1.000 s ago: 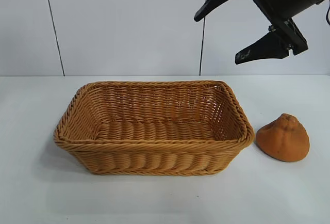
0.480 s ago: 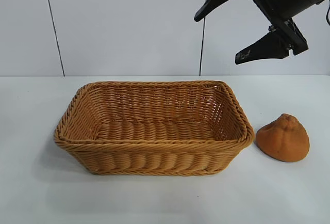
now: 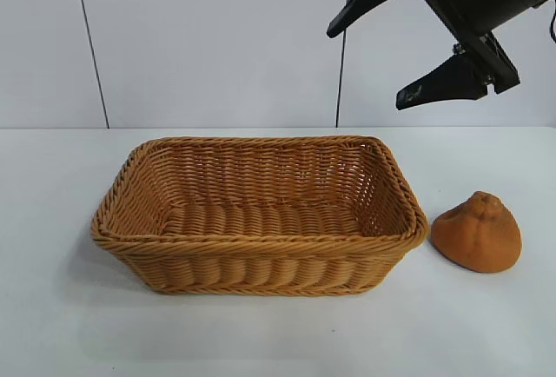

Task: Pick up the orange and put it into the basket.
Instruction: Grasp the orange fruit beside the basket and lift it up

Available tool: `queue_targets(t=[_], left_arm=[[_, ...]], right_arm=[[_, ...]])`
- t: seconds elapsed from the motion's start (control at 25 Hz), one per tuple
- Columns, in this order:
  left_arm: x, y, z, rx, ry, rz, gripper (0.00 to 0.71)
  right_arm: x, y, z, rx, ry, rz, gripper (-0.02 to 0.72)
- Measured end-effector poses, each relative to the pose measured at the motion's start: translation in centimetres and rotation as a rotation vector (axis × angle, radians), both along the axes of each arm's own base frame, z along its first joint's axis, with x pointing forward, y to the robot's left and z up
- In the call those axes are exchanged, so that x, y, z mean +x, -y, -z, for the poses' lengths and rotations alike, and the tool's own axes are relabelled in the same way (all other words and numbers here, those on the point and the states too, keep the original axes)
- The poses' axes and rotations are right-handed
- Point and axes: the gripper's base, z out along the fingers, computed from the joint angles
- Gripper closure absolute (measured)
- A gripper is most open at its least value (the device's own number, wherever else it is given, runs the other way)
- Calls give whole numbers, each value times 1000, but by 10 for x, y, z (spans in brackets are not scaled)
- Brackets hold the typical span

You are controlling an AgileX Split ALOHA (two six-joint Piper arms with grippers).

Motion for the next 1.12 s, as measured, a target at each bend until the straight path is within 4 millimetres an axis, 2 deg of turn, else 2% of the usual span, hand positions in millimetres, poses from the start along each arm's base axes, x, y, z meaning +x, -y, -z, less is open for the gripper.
queue_targets(t=[0.2,0.48,0.68,0.92,1.12], left_arm=[[-27,0,-9,-17,189,5,44],[-66,-2,-13,-30,438,7,44],[-68,-2,-12,-30,452,7,44],[-68,-2,-12,-30,451,7,44],[-68,-2,-12,-30,451,7,44]], right_arm=[[2,3,-8,-88,22,-64,52],[8,19,-32,-336,7,-75,52],[12,44,-39,-491,-18,-15,52],[17,90,-38,-505,-71,120,52],[20,98,-33,-484,-90,131,52]])
